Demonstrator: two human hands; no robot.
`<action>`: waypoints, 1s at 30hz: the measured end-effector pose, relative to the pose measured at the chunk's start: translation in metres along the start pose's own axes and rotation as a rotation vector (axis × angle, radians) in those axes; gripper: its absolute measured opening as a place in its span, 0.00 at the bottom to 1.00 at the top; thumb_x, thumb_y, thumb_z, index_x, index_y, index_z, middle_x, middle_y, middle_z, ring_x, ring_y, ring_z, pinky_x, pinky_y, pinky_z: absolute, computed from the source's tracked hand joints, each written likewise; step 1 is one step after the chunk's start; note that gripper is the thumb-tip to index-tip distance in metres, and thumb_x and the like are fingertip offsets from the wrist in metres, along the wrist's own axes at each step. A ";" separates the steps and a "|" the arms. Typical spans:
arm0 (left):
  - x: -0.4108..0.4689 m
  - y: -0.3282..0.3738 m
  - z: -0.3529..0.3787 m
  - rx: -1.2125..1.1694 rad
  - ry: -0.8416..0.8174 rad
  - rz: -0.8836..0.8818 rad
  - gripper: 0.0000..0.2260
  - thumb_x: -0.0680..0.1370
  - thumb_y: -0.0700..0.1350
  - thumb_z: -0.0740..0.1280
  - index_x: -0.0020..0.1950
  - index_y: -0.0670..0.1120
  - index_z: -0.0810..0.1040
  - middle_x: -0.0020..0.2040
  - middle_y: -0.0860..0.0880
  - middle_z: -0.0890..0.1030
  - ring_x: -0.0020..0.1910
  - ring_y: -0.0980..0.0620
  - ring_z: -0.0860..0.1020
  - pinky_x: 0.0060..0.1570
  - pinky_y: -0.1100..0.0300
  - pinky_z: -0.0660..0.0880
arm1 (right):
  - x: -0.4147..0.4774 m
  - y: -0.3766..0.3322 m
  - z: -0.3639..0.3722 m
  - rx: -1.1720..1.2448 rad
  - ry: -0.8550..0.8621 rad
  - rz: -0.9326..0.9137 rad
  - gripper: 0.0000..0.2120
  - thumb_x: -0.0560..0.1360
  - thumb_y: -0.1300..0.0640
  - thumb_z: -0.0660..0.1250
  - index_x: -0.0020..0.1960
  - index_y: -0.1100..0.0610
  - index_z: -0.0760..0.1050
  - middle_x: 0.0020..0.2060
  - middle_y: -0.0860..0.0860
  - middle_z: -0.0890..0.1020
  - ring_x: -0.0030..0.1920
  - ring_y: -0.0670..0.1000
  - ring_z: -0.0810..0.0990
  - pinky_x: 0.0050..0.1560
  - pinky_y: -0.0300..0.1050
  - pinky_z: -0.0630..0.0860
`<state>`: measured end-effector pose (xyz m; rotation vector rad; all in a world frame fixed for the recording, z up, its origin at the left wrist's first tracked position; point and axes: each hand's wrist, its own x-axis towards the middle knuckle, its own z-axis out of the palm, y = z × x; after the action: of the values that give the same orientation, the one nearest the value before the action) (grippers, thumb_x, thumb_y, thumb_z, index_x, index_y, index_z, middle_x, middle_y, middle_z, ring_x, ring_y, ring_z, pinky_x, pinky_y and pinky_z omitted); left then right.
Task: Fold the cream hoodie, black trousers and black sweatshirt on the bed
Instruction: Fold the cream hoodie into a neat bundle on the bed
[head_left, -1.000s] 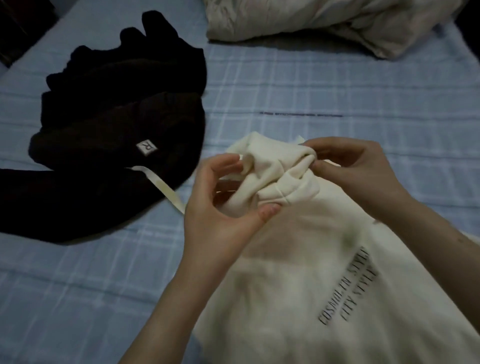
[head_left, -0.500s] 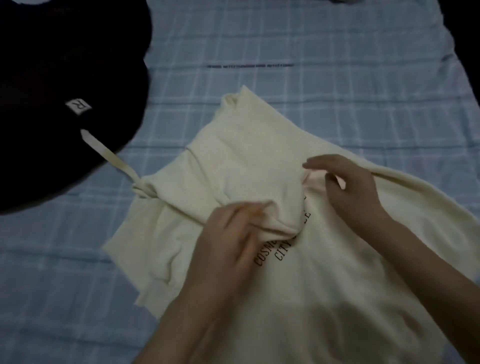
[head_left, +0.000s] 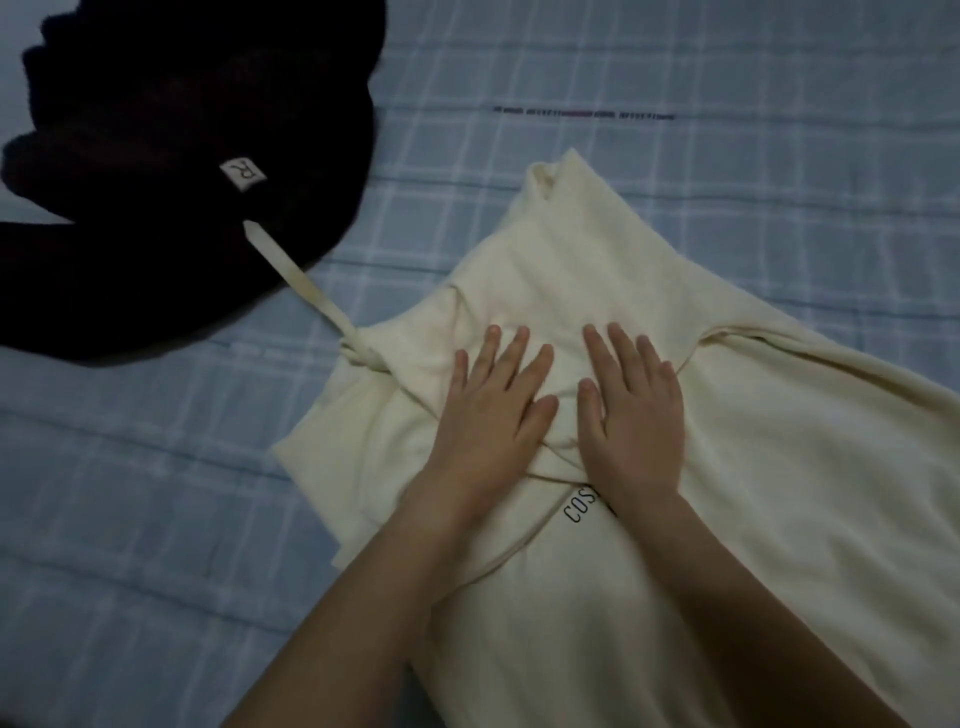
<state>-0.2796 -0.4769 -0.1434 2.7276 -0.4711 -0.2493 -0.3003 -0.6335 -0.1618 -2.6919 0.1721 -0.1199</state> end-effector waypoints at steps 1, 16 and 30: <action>-0.004 -0.004 -0.010 -0.067 0.009 0.025 0.22 0.83 0.53 0.53 0.77 0.52 0.62 0.80 0.50 0.57 0.79 0.49 0.50 0.76 0.44 0.50 | -0.001 -0.001 -0.002 -0.010 -0.009 0.005 0.26 0.80 0.48 0.50 0.78 0.46 0.61 0.76 0.48 0.65 0.77 0.54 0.60 0.76 0.54 0.55; -0.042 -0.131 -0.079 -0.465 0.585 -0.364 0.14 0.78 0.41 0.66 0.63 0.50 0.77 0.63 0.50 0.76 0.63 0.54 0.72 0.61 0.75 0.63 | 0.033 -0.139 -0.005 0.201 -0.149 -0.273 0.24 0.81 0.55 0.58 0.76 0.55 0.65 0.75 0.55 0.67 0.77 0.56 0.60 0.78 0.54 0.52; 0.008 -0.194 -0.100 -1.548 0.371 -0.666 0.14 0.82 0.39 0.60 0.64 0.49 0.78 0.61 0.46 0.81 0.62 0.49 0.79 0.55 0.58 0.73 | 0.089 -0.227 0.059 0.483 -0.407 -0.143 0.17 0.78 0.55 0.64 0.66 0.48 0.75 0.48 0.46 0.84 0.47 0.47 0.80 0.52 0.42 0.76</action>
<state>-0.1932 -0.2775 -0.1255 1.2302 0.5713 -0.1432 -0.1822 -0.4178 -0.1117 -2.1862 -0.1567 0.3047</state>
